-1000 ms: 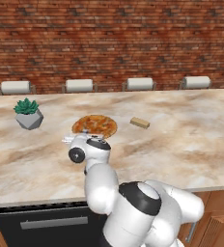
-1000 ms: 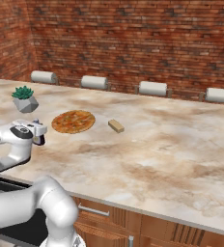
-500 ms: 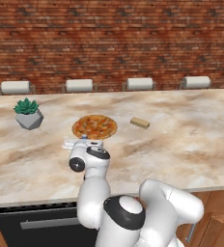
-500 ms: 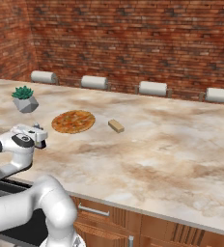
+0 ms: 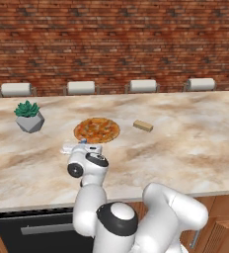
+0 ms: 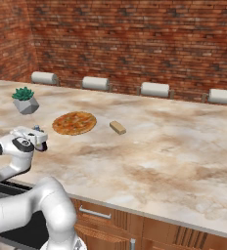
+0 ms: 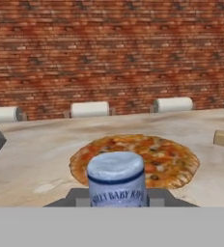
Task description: Move the mayonnaise and condiment bottle from the cabinet to the dining counter.
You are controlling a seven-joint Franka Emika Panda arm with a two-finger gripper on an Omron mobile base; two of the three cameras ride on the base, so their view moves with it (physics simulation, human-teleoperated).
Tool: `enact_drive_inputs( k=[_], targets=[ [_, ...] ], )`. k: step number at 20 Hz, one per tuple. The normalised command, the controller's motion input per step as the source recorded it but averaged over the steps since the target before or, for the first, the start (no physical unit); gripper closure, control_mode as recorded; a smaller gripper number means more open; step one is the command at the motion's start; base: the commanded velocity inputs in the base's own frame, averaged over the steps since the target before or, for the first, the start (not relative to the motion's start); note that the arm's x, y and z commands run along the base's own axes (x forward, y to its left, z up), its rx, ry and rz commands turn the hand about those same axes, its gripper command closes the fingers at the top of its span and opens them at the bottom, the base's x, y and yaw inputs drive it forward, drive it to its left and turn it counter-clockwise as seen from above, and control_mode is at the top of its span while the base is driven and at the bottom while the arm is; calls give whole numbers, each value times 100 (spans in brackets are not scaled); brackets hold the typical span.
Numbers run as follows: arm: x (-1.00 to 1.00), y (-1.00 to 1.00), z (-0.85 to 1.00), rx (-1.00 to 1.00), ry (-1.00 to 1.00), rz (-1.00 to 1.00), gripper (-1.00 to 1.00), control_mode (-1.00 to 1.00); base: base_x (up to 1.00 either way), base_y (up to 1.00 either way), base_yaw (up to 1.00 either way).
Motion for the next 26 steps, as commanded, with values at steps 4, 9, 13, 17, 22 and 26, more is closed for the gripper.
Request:
enact_drive_inputs(
  k=[4, 9, 13, 17, 22, 26],
  targets=[
    [18, 14, -39, 0, 0, 0, -100, -100, 0, 0, 0],
    [-7, 3, -16, 0, 0, 0, -100, -100, 0, 0, 0],
    [-53, 0, 0, 0, -5, 0, -100, -100, 0, 0, 0],
    [-57, 0, 0, 0, -8, 0, -100, -100, 0, 0, 0],
    [-37, 1, 19, 1, -12, 0, -100, -100, 0, 0, 0],
    [-11, 17, 97, 3, -19, 0, -100, -100, 0, 0, 0]
  ],
)
